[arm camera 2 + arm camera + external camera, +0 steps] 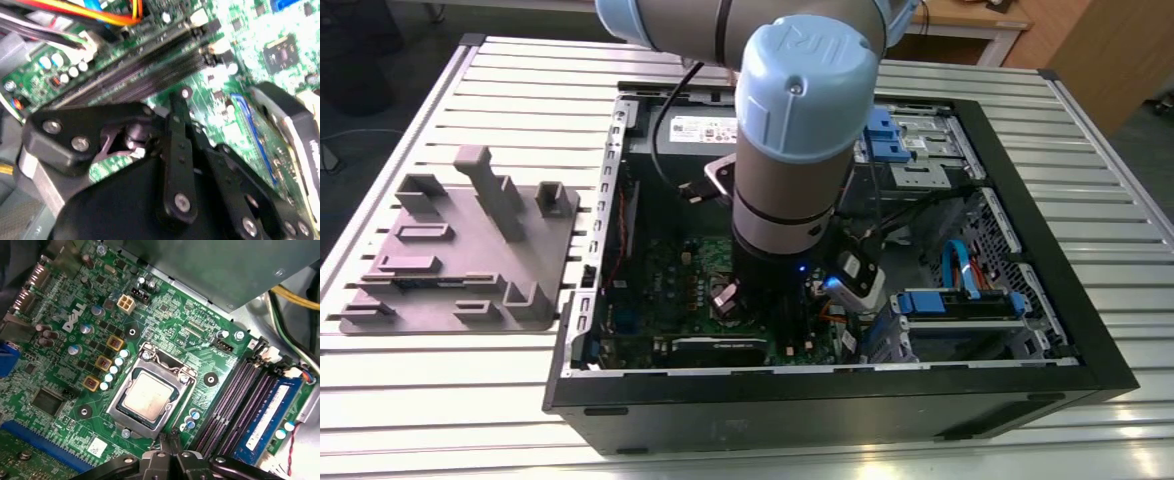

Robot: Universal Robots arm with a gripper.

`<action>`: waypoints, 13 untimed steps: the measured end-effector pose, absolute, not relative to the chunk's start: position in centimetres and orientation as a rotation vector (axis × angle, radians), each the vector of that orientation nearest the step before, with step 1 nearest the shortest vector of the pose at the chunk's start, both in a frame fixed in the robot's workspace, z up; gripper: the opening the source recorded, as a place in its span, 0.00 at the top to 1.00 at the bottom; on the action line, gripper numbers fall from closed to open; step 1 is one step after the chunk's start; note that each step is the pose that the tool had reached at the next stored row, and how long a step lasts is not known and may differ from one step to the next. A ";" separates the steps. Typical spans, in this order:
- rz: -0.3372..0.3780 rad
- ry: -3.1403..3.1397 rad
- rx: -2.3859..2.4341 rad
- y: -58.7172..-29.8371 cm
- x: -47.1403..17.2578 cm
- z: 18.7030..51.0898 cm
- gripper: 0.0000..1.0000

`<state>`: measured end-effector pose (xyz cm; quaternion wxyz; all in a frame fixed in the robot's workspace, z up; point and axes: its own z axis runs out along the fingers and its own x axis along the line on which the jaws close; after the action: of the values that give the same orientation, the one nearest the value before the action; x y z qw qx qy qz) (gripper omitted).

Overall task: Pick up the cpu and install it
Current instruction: 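Install the first cpu locking lever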

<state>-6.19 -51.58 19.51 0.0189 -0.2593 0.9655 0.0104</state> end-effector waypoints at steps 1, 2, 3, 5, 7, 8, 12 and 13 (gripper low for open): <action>0.031 2.998 -0.805 -51.6 -6.2 19.9 0.90; 0.032 2.998 -0.805 -51.6 -6.2 20.3 0.90; 0.032 2.998 -0.805 -51.6 -6.2 20.6 0.90; 0.032 2.998 -0.805 -51.6 -6.2 21.3 0.90; 0.031 2.998 -0.805 -51.6 -6.2 21.8 0.90; 0.032 2.998 -0.805 -51.6 -6.2 21.8 0.90; 0.030 2.996 -0.804 -51.4 -6.3 21.8 0.90; 0.030 2.994 -0.803 -51.1 -6.4 21.8 0.90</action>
<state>-6.42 -51.15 21.78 0.0207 -0.2588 0.9657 0.0095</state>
